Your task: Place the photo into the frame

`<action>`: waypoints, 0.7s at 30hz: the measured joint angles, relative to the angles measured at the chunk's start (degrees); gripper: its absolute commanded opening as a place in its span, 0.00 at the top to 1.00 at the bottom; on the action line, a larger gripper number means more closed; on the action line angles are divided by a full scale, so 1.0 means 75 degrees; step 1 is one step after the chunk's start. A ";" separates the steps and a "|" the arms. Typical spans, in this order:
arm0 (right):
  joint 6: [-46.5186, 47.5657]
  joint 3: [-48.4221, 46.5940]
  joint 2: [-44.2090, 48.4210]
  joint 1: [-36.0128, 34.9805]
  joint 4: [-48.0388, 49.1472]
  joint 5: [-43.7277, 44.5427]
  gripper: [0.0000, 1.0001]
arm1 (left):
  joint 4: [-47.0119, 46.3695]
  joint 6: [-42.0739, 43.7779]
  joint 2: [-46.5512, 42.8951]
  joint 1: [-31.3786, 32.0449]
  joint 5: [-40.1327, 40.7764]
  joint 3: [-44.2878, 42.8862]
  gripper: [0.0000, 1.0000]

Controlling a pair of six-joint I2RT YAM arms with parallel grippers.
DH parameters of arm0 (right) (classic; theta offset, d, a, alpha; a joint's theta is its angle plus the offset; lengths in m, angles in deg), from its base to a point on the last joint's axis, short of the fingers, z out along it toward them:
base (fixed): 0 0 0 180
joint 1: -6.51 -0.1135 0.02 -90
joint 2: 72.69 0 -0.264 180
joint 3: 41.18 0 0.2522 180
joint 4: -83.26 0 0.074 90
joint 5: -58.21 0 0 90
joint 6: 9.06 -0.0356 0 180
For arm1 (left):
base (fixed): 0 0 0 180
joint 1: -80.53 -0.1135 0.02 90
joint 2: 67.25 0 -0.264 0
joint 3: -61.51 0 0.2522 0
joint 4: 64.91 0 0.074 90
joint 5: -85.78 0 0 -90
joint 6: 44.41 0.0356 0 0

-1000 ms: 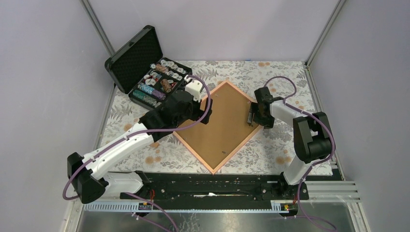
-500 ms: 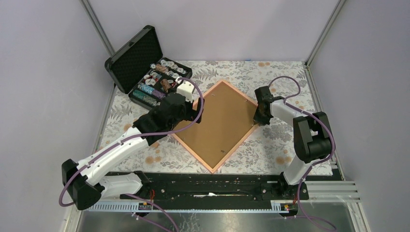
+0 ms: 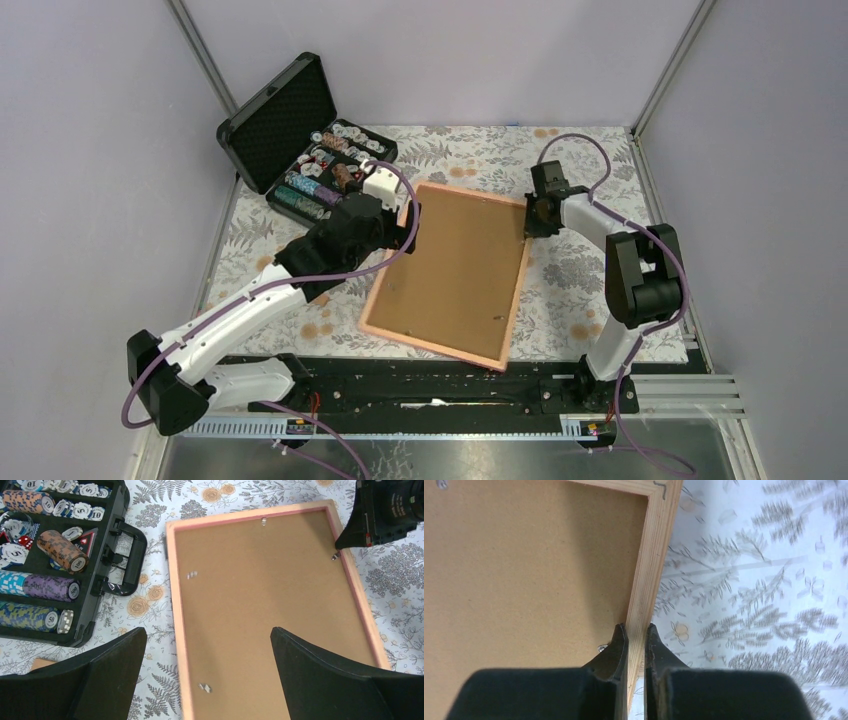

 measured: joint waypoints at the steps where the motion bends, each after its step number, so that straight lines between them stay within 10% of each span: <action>1: 0.0332 -0.0119 -0.0009 0.0000 0.0029 -0.0140 1.00 | -0.0009 -0.0032 0.0032 -0.0012 -0.0003 0.0000 0.01; 2: 0.0697 -0.0195 -0.0006 0.0000 0.0105 -0.0321 0.98 | -0.0012 -0.0058 0.0064 -0.0026 -0.0009 0.0000 0.01; 5: 0.1550 -0.0233 -0.0006 -0.0012 0.0423 -0.0842 0.45 | 0.0006 -0.0189 0.0294 -0.0090 -0.0015 -0.0003 0.01; 8: 0.1859 -0.0478 -0.0099 -0.0029 0.0245 -0.0927 0.18 | 0.0076 -0.0356 0.0565 -0.0154 -0.0012 -0.0003 0.01; 15: 0.0968 -0.1743 -0.0105 -0.0029 -0.0752 -0.0219 0.13 | 0.0428 -0.1008 0.0711 -0.0204 -0.0006 -0.0029 0.01; 21: -0.0047 0.0629 0.1781 -0.0029 -0.1040 -0.0749 0.26 | 0.0845 -0.1757 0.0726 -0.0411 -0.0420 0.0102 0.01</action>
